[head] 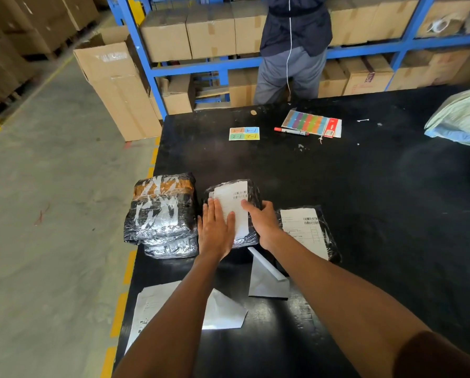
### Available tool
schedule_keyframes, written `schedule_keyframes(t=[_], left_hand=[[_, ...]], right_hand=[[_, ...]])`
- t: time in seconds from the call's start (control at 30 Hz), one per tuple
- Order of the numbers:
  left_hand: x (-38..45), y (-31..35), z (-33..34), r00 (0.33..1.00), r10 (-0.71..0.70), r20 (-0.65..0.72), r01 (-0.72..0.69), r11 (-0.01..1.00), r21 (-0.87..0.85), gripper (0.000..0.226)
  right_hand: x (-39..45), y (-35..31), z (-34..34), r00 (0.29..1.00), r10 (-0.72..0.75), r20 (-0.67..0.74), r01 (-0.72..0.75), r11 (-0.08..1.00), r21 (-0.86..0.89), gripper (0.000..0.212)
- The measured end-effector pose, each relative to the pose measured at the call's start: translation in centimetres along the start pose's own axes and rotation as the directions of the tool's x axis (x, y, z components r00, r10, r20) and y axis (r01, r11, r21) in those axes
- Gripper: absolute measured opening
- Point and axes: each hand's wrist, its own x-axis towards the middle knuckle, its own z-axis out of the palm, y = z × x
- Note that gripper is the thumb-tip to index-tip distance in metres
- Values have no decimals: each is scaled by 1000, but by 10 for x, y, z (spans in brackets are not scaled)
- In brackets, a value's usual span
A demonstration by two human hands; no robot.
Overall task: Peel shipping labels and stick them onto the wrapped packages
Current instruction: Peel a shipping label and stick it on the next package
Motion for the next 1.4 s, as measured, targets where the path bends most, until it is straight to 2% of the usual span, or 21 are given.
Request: schedule_keyframes(t=[0.07, 0.13, 0.23, 0.3, 0.37, 0.43, 0.5, 0.73, 0.87, 0.93, 1.0, 1.07, 1.13, 1.17, 1.23, 1.3, 1.33, 1.4], left_hand=[[2, 3, 0, 999, 44, -13, -44, 998, 48, 67], [3, 5, 1, 1000, 12, -19, -12, 1000, -15, 65], [0, 1, 10, 996, -41, 77, 48, 995, -92, 59], [-6, -5, 19, 982, -12, 188, 9, 1000, 17, 58], [-14, -14, 27, 965, 40, 260, -93, 977, 193, 65], [-21, -19, 31, 965, 71, 251, -141, 951, 274, 73], [-26, -17, 32, 969, 72, 236, -138, 952, 275, 76], [-28, -13, 26, 958, 59, 279, -139, 952, 273, 77], [-23, -14, 21, 946, 57, 318, -149, 950, 274, 76], [-22, -15, 20, 942, 56, 332, -148, 955, 258, 76], [-22, -16, 19, 939, 73, 336, -154, 963, 222, 74], [-23, -19, 17, 937, 96, 335, -161, 972, 170, 73], [-27, -23, 13, 934, 117, 339, -165, 979, 117, 70], [-31, -26, 10, 935, 121, 333, -157, 984, 83, 67], [-43, -30, 2, 948, 122, 293, -119, 992, -29, 57], [-60, -37, -10, 968, 113, 223, -82, 986, -146, 46], [-70, -41, -16, 976, 107, 188, -71, 980, -186, 41], [-93, -62, -28, 990, 77, 119, -52, 978, -204, 33]], right_hand=[[0, -5, -16, 998, 2, -61, -1, 1000, 22, 54], [-2, -13, -40, 996, -3, -86, 5, 1000, 27, 50], [-5, -17, -86, 994, -23, -109, 23, 1000, 4, 44], [-8, -14, -117, 989, -30, -141, 27, 999, -27, 48], [-13, -8, -145, 979, -45, -199, 34, 998, -60, 52], [-17, -1, -164, 975, -46, -219, 39, 999, -37, 49], [-19, 9, -178, 975, -22, -223, 21, 1000, -5, 45], [-19, 14, -174, 987, 6, -160, -5, 1000, 2, 37], [-6, 8, -171, 987, -3, -162, -8, 998, -67, 51], [-6, 5, -168, 979, -9, -204, -23, 988, -153, 51], [-10, 6, -162, 956, -60, -289, -61, 918, -392, 54], [-16, 5, -154, 914, -167, -370, -121, 759, -640, 58], [-22, 3, -145, 894, -233, -383, -132, 679, -722, 53], [-25, 3, -139, 887, -285, -363, -108, 636, -764, 51], [-30, 9, -127, 853, -454, -258, -16, 471, -882, 51], [-41, 19, -107, 771, -624, -126, 109, 324, -940, 48], [-47, 24, -96, 733, -676, -78, 167, 290, -942, 42], [-60, 35, -65, 699, -714, 31, 305, 259, -916, 28]])
